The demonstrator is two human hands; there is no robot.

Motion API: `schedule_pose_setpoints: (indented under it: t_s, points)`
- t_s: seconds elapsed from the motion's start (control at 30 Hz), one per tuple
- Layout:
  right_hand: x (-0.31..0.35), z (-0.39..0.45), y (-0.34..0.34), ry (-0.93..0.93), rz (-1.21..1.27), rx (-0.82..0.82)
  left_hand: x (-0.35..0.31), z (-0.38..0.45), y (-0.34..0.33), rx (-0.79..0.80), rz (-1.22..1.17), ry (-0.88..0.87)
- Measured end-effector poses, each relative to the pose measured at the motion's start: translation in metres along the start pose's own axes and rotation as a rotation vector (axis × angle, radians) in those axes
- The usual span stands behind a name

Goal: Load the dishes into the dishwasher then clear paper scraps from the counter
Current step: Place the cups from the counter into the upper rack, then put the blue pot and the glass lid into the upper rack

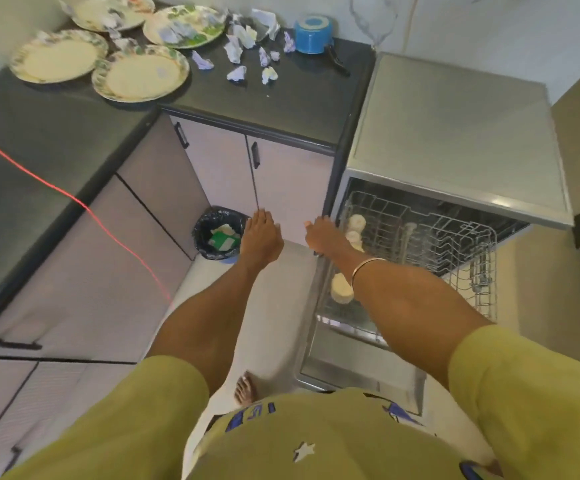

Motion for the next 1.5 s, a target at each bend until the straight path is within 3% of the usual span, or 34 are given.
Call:
schedule_pose_setpoints:
  t_s: [0.23,0.57,0.8,1.03,1.17,1.5]
  points:
    - [0.096,0.02,-0.02,0.055,-0.104,-0.008,0.097,-0.007,0.057,-0.033,0.018,0.005]
    - [0.155,0.055,0.0,0.053,-0.129,-0.037,0.143,0.032,0.101,-0.03,0.046,-0.059]
    - [0.153,0.123,0.046,0.002,0.16,-0.202,0.149,0.128,0.115,-0.023,-0.049,-0.055]
    - [0.13,0.217,0.133,0.0,0.176,-0.372,0.13,0.239,0.149,-0.043,-0.059,-0.077]
    - [0.115,0.262,0.197,-0.044,0.197,-0.451,0.103,0.294,0.182,-0.163,-0.057,-0.154]
    - [0.102,0.367,0.267,-0.147,0.225,-0.402,0.083,0.436,0.232,-0.287,-0.092,-0.27]
Point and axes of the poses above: each hand's wrist, its own z-axis towards the middle knuckle, its own y-axis out of the back of the hand, x = y × z, the point moved 1 cm from there along z, towards the middle knuckle, and after that the axes turned 6 degrees about x, right-handed, at the moved point
